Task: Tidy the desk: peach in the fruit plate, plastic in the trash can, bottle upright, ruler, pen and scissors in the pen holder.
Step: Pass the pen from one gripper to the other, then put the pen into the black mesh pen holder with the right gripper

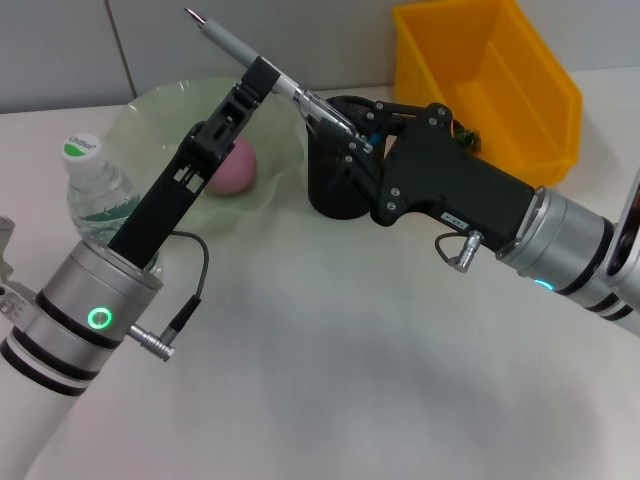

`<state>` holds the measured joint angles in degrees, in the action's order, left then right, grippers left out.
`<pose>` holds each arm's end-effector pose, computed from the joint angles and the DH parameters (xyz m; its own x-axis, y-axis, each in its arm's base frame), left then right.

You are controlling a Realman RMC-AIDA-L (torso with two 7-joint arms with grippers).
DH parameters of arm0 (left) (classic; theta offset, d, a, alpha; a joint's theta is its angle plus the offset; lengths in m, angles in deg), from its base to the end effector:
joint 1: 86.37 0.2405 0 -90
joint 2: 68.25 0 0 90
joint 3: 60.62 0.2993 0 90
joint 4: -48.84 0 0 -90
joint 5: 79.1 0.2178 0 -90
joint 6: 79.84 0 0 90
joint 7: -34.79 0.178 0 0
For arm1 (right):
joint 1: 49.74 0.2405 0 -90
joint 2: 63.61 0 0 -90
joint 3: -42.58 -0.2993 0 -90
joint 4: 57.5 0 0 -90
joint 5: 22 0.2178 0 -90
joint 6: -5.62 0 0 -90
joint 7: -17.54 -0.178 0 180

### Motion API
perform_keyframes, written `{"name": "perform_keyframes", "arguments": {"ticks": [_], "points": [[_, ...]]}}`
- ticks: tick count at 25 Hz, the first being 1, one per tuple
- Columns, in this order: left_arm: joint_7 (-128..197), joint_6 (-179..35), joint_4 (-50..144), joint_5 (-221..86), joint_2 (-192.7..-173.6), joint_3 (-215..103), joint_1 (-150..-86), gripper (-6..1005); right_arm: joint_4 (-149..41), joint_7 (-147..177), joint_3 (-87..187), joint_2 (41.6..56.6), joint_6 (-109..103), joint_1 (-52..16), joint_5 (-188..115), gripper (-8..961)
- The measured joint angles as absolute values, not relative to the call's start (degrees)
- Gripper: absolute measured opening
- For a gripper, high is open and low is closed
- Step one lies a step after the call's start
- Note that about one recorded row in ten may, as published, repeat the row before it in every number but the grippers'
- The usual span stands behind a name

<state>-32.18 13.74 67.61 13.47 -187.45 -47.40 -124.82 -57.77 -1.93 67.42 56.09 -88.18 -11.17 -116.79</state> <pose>-0.1967 0.3552 -0.0981 -0.1671 0.4449 0.8799 0.6446 -0.6260 0.4390 0.2128 0.3666 -0.0869 0.5821 0.3205 -0.7473 -0.2394 -0.8108 -0.5342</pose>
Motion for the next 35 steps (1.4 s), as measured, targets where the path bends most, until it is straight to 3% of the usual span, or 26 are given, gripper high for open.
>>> {"name": "perform_keyframes", "arguments": {"ticks": [4, 9, 15, 21, 23, 24, 25, 28, 29, 30, 33, 34, 35], "points": [[-32.24, 13.73, 67.40, 13.46, -187.43, -47.73, -124.39, 338, -57.86, -2.02, 66.63, 56.10, -89.00, -11.44, -116.60, 139], [-31.49, 16.44, 63.88, 15.68, -187.42, -48.16, -123.46, 603, -57.18, -6.92, 59.41, 55.80, -93.12, -13.90, -114.38, 141], [-28.45, 20.96, 56.41, 25.65, -187.18, -47.96, -124.79, 798, -46.68, -26.34, 55.36, 55.62, -94.63, -15.59, -114.10, 144], [-27.90, 23.66, 46.13, 36.51, -186.92, -47.65, -124.42, 836, -26.50, -53.42, 60.27, 54.97, -91.40, -16.30, -115.31, 146], [-27.57, 25.24, 41.44, 40.42, -186.84, -46.78, -123.85, 848, -20.10, -62.93, 64.66, 53.93, -89.85, -16.50, -116.40, 147], [-27.51, 26.39, 37.93, 42.03, -186.82, -44.88, -123.46, 855, -14.83, -71.08, 68.95, 52.46, -89.25, -16.46, -118.31, 148], [-27.67, 26.76, 36.07, 42.36, -186.78, -43.29, -123.20, 861, -14.83, -71.08, 68.95, 52.46, -89.25, -16.46, -118.31, 148], [-28.99, 26.74, 31.57, 42.62, -186.62, -38.74, -122.39, 861, -6.33, -84.45, 74.04, 50.21, -89.15, -15.53, -123.55, 149], [-29.52, 26.35, 30.45, 42.68, -186.60, -37.89, -122.10, 861, -0.68, -92.77, 75.93, 48.85, -89.29, -14.08, -128.44, 150], [-29.95, 26.00, 29.41, 42.72, -186.59, -37.24, -121.75, 861, -0.68, -92.77, 75.93, 48.85, -89.29, -14.08, -128.44, 150], [-30.33, 25.56, 27.62, 42.63, -186.54, -36.57, -120.78, 861, 5.96, -104.42, 77.41, 46.63, -90.82, -10.75, -137.50, 151], [-30.16, 25.49, 27.08, 42.53, -186.49, -36.53, -120.45, 861, 7.46, -110.30, 78.25, 44.91, -92.94, -7.79, -143.20, 152], [-30.16, 25.49, 27.08, 42.53, -186.49, -36.53, -120.45, 861, 7.46, -110.30, 78.25, 44.91, -92.94, -7.79, -143.20, 152]]}}
